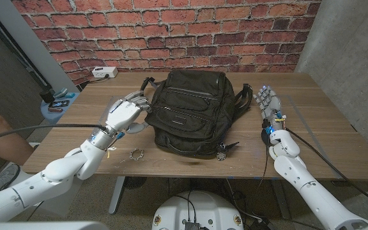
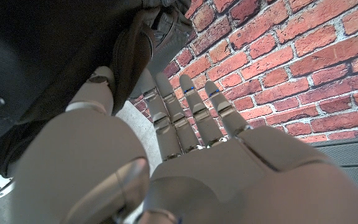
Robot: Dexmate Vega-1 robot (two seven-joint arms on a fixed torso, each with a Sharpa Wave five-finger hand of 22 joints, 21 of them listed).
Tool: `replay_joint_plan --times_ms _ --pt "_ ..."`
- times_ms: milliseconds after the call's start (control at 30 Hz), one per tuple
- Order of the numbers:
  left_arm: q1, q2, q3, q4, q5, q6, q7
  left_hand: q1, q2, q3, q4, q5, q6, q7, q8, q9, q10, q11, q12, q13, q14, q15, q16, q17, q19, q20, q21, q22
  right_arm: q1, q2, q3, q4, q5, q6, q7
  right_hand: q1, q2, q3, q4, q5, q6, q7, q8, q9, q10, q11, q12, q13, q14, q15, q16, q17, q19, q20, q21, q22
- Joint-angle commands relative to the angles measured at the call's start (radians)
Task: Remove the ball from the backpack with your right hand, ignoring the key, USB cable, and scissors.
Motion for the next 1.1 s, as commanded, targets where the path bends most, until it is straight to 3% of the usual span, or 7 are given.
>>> replay_joint_plan --times_ms 33,333,833,1100 --pt "-0.014 0.015 0.01 -0.022 -0.013 0.002 0.02 0.109 0.124 -0.007 0.002 0.007 0.034 -0.005 0.013 -0.006 0.041 -0.012 0.007 -0.007 0.028 -0.009 0.014 0.002 0.016 -0.004 0.005 0.002 -0.005 -0.011 -0.001 -0.026 -0.001 -0.02 -0.013 0.011 0.0 0.007 -0.001 0.005 0.006 0.0 0.006 0.003 0.006 -0.002 0.003 0.005 0.006 -0.001 0.005 0.004 0.008 -0.018 0.006 0.003" --pt "-0.024 0.008 0.012 -0.018 -0.024 0.002 0.024 0.103 0.127 -0.009 0.003 0.009 0.075 -0.011 0.023 -0.02 0.102 -0.019 -0.001 -0.029 0.063 -0.026 0.029 0.006 0.026 -0.011 0.008 0.002 0.006 -0.009 -0.007 -0.007 -0.004 -0.022 -0.005 0.01 0.0 0.007 -0.001 0.005 0.007 0.001 0.005 0.003 0.006 0.0 0.003 0.005 0.007 0.0 0.005 0.004 0.008 -0.018 0.006 0.003" --pt "-0.051 -0.004 0.009 -0.009 -0.057 -0.013 0.008 0.111 0.125 -0.019 -0.011 0.005 0.109 -0.024 0.015 -0.049 0.27 -0.029 -0.021 -0.09 0.142 -0.057 0.075 0.018 0.055 -0.036 0.017 0.002 0.024 -0.012 -0.017 0.004 -0.012 -0.047 -0.014 0.01 0.0 0.007 -0.001 0.005 0.007 0.002 0.005 0.003 0.007 -0.001 0.003 0.005 0.006 0.001 0.005 0.005 0.008 -0.017 0.006 0.003" --pt "-0.065 -0.002 0.002 -0.013 -0.085 -0.036 -0.02 0.124 0.122 -0.025 -0.017 -0.001 0.12 -0.035 0.01 -0.055 0.319 -0.029 -0.023 -0.099 0.162 -0.067 0.092 0.024 0.065 -0.043 0.02 0.003 0.031 -0.013 -0.021 0.003 -0.014 -0.055 -0.014 0.01 0.0 0.007 -0.001 0.005 0.007 0.001 0.005 0.003 0.008 -0.002 0.003 0.006 0.006 0.001 0.005 0.005 0.009 -0.018 0.006 0.003"
